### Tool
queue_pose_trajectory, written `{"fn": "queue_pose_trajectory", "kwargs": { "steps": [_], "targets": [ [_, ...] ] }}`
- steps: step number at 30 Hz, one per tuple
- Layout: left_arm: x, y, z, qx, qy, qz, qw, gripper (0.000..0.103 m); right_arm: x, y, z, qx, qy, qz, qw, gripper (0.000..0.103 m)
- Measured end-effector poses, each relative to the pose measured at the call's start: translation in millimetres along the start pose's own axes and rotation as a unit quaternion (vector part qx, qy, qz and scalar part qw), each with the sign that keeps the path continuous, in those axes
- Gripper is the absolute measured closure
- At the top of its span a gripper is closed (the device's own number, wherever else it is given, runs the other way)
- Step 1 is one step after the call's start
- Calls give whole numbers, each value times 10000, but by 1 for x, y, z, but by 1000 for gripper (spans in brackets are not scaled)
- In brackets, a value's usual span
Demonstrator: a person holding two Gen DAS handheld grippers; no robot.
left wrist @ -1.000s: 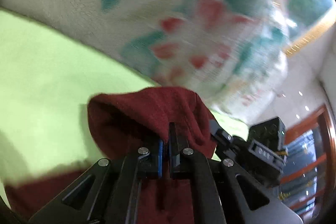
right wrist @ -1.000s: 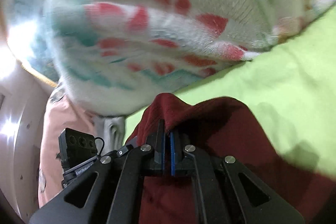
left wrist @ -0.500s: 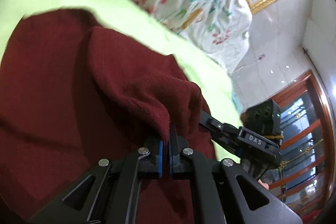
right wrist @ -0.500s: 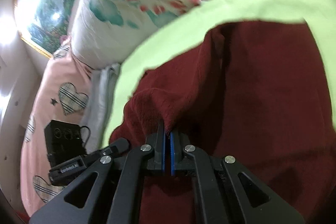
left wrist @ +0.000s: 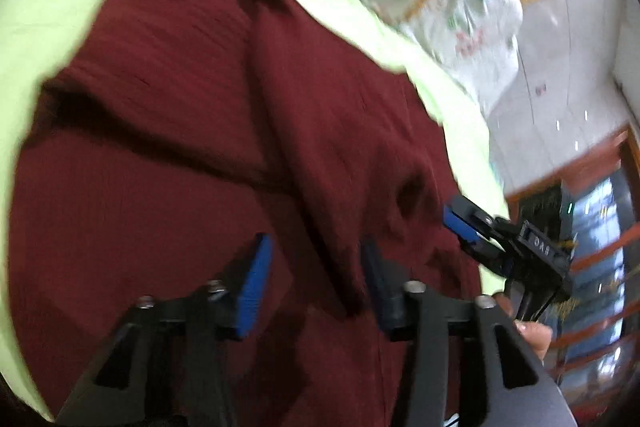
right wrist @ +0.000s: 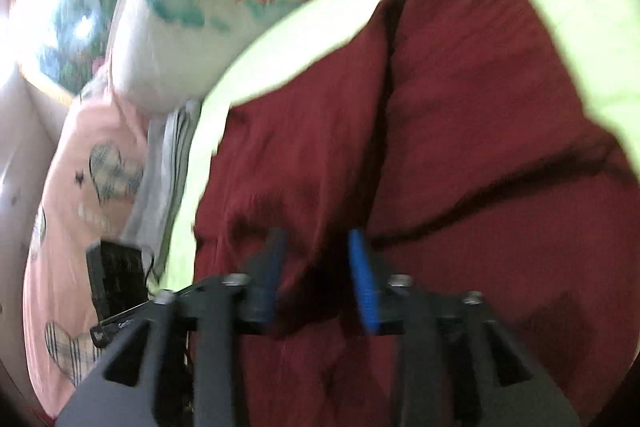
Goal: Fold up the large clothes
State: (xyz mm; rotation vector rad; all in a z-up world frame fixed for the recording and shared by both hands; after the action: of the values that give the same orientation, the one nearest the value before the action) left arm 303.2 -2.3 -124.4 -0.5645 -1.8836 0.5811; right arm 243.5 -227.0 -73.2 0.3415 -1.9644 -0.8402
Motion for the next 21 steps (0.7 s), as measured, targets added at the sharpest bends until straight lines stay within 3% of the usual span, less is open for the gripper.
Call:
{"fn": "queue_pose_trajectory", "kwargs": {
  "steps": [3,7,9,10,11,15,21],
  "targets": [
    [3,11,-21,288,-131,-21,9995,49,1,-17,-21,-372,-153,-77,9992,62],
    [-19,6,-39,355,67,48,9993,49,-9,-23,-34,-652,-190,-250,9974,62],
    [-32,2,-42,274,204,78,9994,56,-13,-22,-36,-735,-202,-343,9965,62],
    [-37,-3,-42,145,209,59,9997,94,-15,-21,-36,-756,-203,-362,9963,62],
    [-37,-4,-43,51,183,-68,9998,100,-15,-20,-35,-767,-202,-370,9962,62],
    [-6,16,-56,247,-458,-330,9981,100,-12,-22,-34,-755,-247,-364,9962,62],
    [12,53,-58,655,-614,-353,9953,101,-30,-26,-33,-755,-80,-390,9963,62]
  ]
}}
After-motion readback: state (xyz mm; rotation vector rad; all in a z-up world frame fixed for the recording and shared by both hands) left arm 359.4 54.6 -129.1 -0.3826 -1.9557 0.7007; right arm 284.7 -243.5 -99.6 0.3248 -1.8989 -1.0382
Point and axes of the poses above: each gripper's, at about its wrist camera, not at the fingertips, and x roughly against the way its jaws point, y to its left, z to its underside, the point moved 7 cm from there along -x, roughly the way its jaws point, and after that the axes turned 4 degrees about y, right-handed, at the moved point
